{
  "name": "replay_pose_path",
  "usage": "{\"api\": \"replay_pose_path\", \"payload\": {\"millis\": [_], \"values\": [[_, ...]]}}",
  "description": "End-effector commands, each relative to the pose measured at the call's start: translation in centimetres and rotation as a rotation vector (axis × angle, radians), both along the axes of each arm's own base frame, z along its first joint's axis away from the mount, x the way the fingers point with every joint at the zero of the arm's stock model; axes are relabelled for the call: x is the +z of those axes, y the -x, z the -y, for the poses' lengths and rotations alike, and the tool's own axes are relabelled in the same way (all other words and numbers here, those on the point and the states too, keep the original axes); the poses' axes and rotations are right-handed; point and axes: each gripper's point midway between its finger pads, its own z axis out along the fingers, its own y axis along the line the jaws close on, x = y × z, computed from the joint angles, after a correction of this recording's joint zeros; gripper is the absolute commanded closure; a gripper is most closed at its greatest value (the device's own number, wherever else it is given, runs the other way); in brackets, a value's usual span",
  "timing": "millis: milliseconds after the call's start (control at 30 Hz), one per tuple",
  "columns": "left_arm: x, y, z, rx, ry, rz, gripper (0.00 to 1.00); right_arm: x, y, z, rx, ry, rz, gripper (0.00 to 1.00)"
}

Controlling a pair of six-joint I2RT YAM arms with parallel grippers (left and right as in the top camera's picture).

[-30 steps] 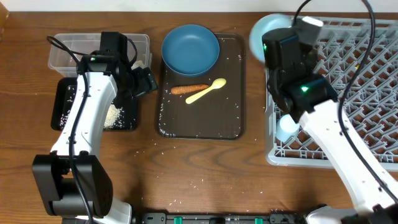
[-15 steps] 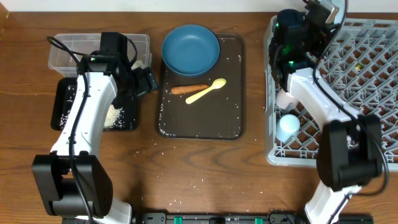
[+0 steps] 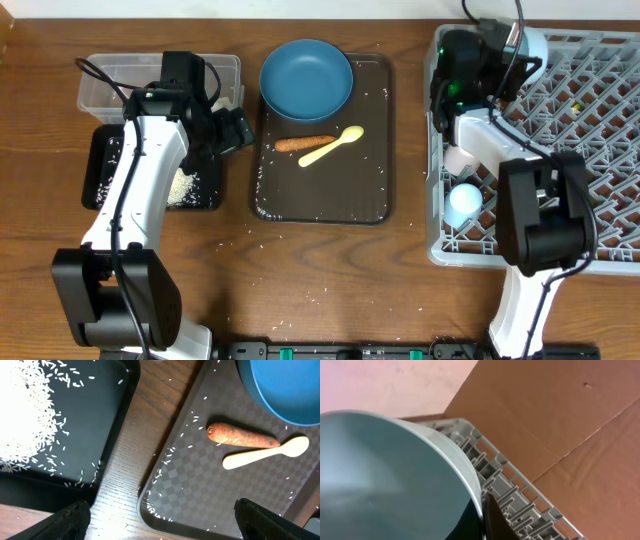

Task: Sort waste into correct bins and load items into the dishwasher rack
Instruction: 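Carry the light-blue bowl with the right gripper into the rack, then move the right gripper to the yellow spoon and grasp it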

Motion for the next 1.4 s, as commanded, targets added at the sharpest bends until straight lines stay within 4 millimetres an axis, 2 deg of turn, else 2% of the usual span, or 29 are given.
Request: {"api": "replay_pose_path", "payload": {"millis": [0, 267, 400, 533, 600, 633, 667, 767, 867, 967, 1100, 1167, 1233, 1300, 1367], "values": [[0.1, 0.2, -0.4, 0.009, -0.012, 0.001, 0.05, -1.8, 0.1, 0.7, -0.029, 0.020, -0.055, 0.99], [0.1, 0.2, -0.4, 0.009, -0.012, 0.001, 0.05, -2.4, -0.3, 0.6, -0.007, 0.014, -0.072, 0.99], [0.1, 0.2, -0.4, 0.009, -0.012, 0.001, 0.05, -4.1, -1.4, -1.2, 0.111, -0.010, -0.167, 0.99], [0.1, 0.2, -0.4, 0.009, -0.012, 0.001, 0.05, -5.0, -1.4, -3.6, 0.171, -0.005, -0.235, 0.96], [0.1, 0.2, -0.4, 0.009, -0.012, 0.001, 0.05, -5.1, -1.5, -4.8, 0.195, -0.001, -0.240, 0.79], [0.1, 0.2, -0.4, 0.009, -0.012, 0.001, 0.05, -5.0, -1.5, -5.4, 0.205, -0.001, -0.235, 0.56], [0.1, 0.2, -0.4, 0.009, -0.012, 0.001, 0.05, -4.9, -1.6, -5.9, 0.215, -0.001, -0.226, 0.37], [0.1, 0.2, -0.4, 0.009, -0.012, 0.001, 0.05, -4.6, -1.6, -7.0, 0.230, 0.002, -0.208, 0.16], [0.1, 0.2, -0.4, 0.009, -0.012, 0.001, 0.05, -3.4, -1.2, -7.3, 0.197, 0.016, -0.162, 0.07], [0.1, 0.2, -0.4, 0.009, -0.012, 0.001, 0.05, -1.6, -0.8, -7.6, 0.188, 0.016, -0.121, 0.07], [0.1, 0.2, -0.4, 0.009, -0.012, 0.001, 0.05, 1.6, -0.8, -8.6, 0.243, -0.015, -0.057, 0.01], [0.1, 0.2, -0.4, 0.009, -0.012, 0.001, 0.05, 3.2, -1.1, -10.3, 0.341, -0.046, -0.050, 0.01], [0.1, 0.2, -0.4, 0.009, -0.012, 0.001, 0.05, 4.3, -1.3, -13.1, 0.481, -0.095, -0.061, 0.01], [0.1, 0.2, -0.4, 0.009, -0.012, 0.001, 0.05, 4.5, -1.2, -16.4, 0.636, -0.171, -0.084, 0.01], [0.1, 0.2, -0.4, 0.009, -0.012, 0.001, 0.05, 4.0, -0.4, -20.7, 0.825, -0.308, -0.119, 0.01]]}}
